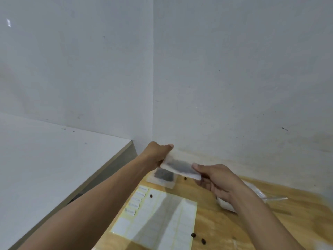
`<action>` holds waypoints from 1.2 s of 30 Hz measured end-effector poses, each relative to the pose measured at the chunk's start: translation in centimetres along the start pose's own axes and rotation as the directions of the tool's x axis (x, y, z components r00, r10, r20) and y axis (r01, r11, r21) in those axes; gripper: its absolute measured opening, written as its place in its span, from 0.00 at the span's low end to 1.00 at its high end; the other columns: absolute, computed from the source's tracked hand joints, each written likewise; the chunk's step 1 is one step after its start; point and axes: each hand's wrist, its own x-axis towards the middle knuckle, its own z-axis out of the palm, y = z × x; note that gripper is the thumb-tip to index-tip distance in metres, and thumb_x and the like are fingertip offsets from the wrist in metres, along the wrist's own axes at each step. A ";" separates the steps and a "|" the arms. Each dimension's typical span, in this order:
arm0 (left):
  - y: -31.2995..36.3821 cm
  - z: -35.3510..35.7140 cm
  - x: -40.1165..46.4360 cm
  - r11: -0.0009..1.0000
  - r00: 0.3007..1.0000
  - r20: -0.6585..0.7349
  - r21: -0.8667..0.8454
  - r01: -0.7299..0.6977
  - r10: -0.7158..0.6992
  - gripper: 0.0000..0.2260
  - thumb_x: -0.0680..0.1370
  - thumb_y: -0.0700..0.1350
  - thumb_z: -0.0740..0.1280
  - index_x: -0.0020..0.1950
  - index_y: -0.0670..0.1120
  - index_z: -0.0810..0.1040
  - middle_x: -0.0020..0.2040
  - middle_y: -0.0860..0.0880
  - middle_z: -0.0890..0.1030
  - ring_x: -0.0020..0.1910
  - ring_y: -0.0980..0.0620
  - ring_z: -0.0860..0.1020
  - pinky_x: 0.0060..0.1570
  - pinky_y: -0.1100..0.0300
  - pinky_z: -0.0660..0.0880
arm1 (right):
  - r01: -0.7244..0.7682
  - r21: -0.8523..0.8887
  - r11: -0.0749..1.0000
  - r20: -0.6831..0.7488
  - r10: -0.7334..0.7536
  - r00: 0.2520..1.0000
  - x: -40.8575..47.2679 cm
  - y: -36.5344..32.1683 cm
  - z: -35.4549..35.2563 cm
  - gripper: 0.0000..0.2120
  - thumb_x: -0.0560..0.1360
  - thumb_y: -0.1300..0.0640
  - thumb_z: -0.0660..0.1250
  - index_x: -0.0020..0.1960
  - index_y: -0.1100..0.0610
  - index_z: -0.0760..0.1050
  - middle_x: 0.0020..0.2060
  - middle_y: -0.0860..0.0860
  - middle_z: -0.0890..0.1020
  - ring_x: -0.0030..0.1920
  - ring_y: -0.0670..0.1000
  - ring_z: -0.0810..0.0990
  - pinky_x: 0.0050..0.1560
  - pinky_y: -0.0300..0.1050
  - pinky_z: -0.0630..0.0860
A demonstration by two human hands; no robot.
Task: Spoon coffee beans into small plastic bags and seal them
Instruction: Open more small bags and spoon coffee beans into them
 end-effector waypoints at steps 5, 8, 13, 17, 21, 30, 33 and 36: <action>-0.6 -1.4 0.7 0.999 0.994 0.108 0.039 -0.003 -0.002 0.08 0.74 0.36 0.76 0.49 0.32 0.84 0.41 0.40 0.85 0.34 0.47 0.82 0.36 0.58 0.78 | 0.059 -0.149 0.987 -0.045 -0.066 0.997 1.7 -0.3 0.9 0.10 0.79 0.62 0.72 0.50 0.71 0.82 0.27 0.55 0.84 0.23 0.48 0.81 0.25 0.38 0.78; -1.1 -1.7 1.5 0.992 0.997 0.035 0.104 -0.065 0.061 0.04 0.75 0.35 0.75 0.47 0.35 0.85 0.45 0.39 0.85 0.35 0.47 0.80 0.33 0.61 0.77 | 0.108 -0.351 0.930 -0.090 -0.148 0.985 3.4 0.0 1.8 0.11 0.80 0.60 0.72 0.48 0.70 0.82 0.26 0.52 0.81 0.22 0.45 0.80 0.25 0.36 0.76; -4.0 -1.9 3.6 0.975 0.992 -0.070 0.202 -0.088 0.104 0.12 0.78 0.37 0.74 0.60 0.36 0.82 0.53 0.43 0.83 0.36 0.52 0.80 0.32 0.67 0.74 | 0.114 -0.580 0.807 -0.147 -0.242 0.959 6.5 2.0 4.1 0.06 0.78 0.57 0.73 0.47 0.58 0.79 0.38 0.51 0.82 0.36 0.49 0.86 0.47 0.50 0.85; -7.1 -1.3 4.5 0.946 0.980 -0.141 0.311 -0.092 0.142 0.02 0.79 0.42 0.72 0.47 0.46 0.80 0.45 0.46 0.78 0.43 0.49 0.76 0.47 0.58 0.73 | 0.072 -0.737 0.672 -0.150 -0.267 0.952 8.2 4.5 6.0 0.11 0.77 0.55 0.71 0.56 0.60 0.80 0.50 0.55 0.85 0.52 0.58 0.84 0.55 0.58 0.82; -8.8 -1.1 5.0 0.899 0.991 -0.059 0.431 -0.085 0.122 0.10 0.79 0.49 0.72 0.56 0.45 0.82 0.52 0.44 0.83 0.51 0.46 0.81 0.58 0.52 0.78 | 0.024 -0.909 0.415 -0.099 -0.272 0.957 8.4 5.7 6.4 0.13 0.78 0.50 0.69 0.54 0.59 0.81 0.50 0.54 0.84 0.51 0.57 0.83 0.45 0.46 0.78; -9.1 -1.3 5.8 0.893 0.993 -0.021 0.439 -0.099 0.120 0.14 0.80 0.47 0.71 0.62 0.41 0.82 0.60 0.43 0.82 0.60 0.43 0.80 0.61 0.50 0.77 | 0.028 -0.906 0.422 -0.103 -0.284 0.953 9.1 6.0 6.2 0.13 0.77 0.53 0.69 0.37 0.56 0.71 0.32 0.48 0.73 0.33 0.49 0.73 0.28 0.42 0.63; -9.1 -1.5 5.3 0.901 0.993 -0.019 0.422 -0.101 0.120 0.22 0.81 0.49 0.70 0.72 0.40 0.75 0.67 0.42 0.80 0.63 0.43 0.79 0.64 0.50 0.75 | 0.042 -0.883 0.468 -0.101 -0.277 0.956 8.6 5.7 6.0 0.09 0.78 0.52 0.69 0.45 0.58 0.78 0.37 0.50 0.78 0.35 0.50 0.76 0.30 0.43 0.68; -8.6 -1.9 4.4 0.909 0.988 -0.037 0.397 -0.124 0.150 0.24 0.81 0.49 0.69 0.75 0.41 0.72 0.68 0.41 0.78 0.65 0.42 0.78 0.64 0.52 0.74 | 0.088 -0.862 0.498 -0.076 -0.300 0.951 7.5 4.9 5.3 0.11 0.78 0.53 0.68 0.51 0.61 0.80 0.41 0.52 0.80 0.42 0.53 0.80 0.39 0.45 0.74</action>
